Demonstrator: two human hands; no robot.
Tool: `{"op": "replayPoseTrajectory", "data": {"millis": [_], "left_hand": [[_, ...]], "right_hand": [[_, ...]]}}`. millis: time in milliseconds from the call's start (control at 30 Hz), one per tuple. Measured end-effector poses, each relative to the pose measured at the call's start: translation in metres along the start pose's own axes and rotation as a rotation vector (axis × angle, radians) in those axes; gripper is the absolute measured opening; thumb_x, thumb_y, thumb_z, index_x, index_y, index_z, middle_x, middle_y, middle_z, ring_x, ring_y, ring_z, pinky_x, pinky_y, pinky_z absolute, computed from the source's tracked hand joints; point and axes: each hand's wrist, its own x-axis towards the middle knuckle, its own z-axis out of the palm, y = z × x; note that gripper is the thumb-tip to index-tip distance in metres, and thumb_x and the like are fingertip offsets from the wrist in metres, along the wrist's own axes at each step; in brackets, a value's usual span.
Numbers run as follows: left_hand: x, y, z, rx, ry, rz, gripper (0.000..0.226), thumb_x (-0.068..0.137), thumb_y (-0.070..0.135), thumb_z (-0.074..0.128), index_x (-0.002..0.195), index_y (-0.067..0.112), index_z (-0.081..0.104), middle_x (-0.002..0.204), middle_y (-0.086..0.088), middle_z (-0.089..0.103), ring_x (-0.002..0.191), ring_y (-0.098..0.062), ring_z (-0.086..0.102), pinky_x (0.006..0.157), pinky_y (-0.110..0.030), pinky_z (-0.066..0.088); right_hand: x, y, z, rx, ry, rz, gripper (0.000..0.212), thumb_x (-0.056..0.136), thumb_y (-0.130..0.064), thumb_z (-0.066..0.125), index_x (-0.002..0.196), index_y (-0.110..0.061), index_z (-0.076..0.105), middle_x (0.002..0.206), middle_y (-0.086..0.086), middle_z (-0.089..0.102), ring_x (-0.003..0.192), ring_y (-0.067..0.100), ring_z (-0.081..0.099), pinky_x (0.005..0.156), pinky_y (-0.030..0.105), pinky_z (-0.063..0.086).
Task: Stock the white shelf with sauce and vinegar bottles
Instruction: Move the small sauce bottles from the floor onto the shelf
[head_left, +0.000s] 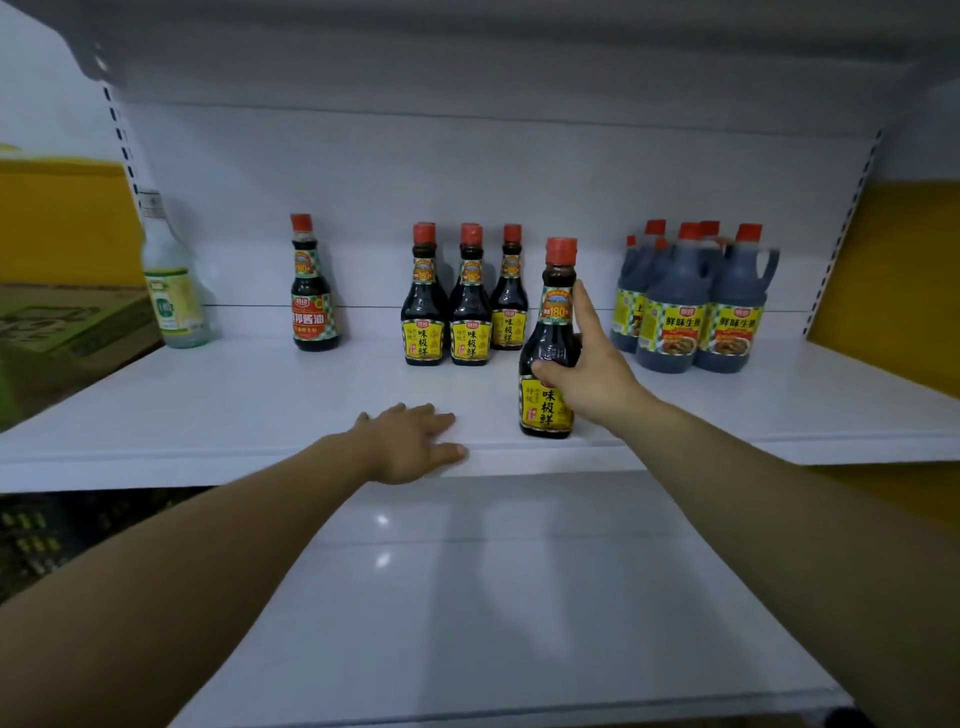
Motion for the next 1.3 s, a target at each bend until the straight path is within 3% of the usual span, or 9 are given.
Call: {"op": "replayPoseTrajectory", "data": {"millis": [133, 500, 667, 1000, 1300], "left_hand": [[0.028, -0.004, -0.005, 0.067, -0.011, -0.013, 0.067, 0.090, 0.070, 0.017, 0.150, 0.040, 0.013, 0.161, 0.005, 0.006, 0.147, -0.027, 0.004, 0.113, -0.062, 0.001], [0.051, -0.016, 0.006, 0.018, -0.006, 0.005, 0.069, 0.085, 0.075, 0.022, 0.147, 0.049, 0.006, 0.160, 0.012, -0.002, 0.148, -0.020, -0.004, 0.115, -0.058, -0.002], [0.052, -0.016, 0.006, 0.011, -0.012, 0.006, 0.069, 0.085, 0.074, 0.021, 0.147, 0.049, 0.005, 0.160, 0.013, -0.003, 0.148, -0.018, -0.005, 0.116, -0.056, -0.002], [0.051, -0.015, 0.007, 0.031, -0.029, 0.001, 0.070, 0.084, 0.074, 0.019, 0.147, 0.049, 0.003, 0.160, 0.013, -0.005, 0.148, -0.017, -0.007, 0.116, -0.056, -0.002], [0.051, -0.015, 0.007, 0.043, -0.033, 0.007, 0.071, 0.083, 0.076, 0.018, 0.147, 0.050, 0.001, 0.159, 0.013, -0.007, 0.147, -0.017, -0.008, 0.117, -0.055, -0.002]], "right_hand": [[0.036, 0.021, 0.004, 0.008, -0.012, 0.015, 0.096, 0.091, -0.008, 0.065, 0.152, -0.044, 0.000, 0.138, -0.006, 0.051, 0.118, 0.016, 0.053, 0.098, 0.034, 0.043], [0.115, 0.059, 0.030, -0.006, -0.009, 0.019, 0.087, 0.095, -0.014, 0.059, 0.154, -0.039, 0.000, 0.152, -0.005, 0.037, 0.130, 0.018, 0.045, 0.104, 0.035, 0.040], [0.141, 0.068, 0.040, 0.018, -0.014, 0.026, 0.086, 0.095, -0.013, 0.059, 0.154, -0.039, 0.000, 0.154, -0.004, 0.036, 0.134, 0.021, 0.042, 0.109, 0.043, 0.038], [0.164, 0.081, 0.048, 0.044, 0.005, 0.015, 0.080, 0.098, -0.009, 0.053, 0.154, -0.034, 0.001, 0.149, -0.003, 0.040, 0.123, 0.015, 0.045, 0.095, 0.029, 0.038], [0.181, 0.096, 0.059, 0.052, 0.051, 0.028, 0.078, 0.098, -0.012, 0.052, 0.153, -0.040, 0.005, 0.150, -0.002, 0.037, 0.131, 0.022, 0.043, 0.101, 0.036, 0.041]]}}
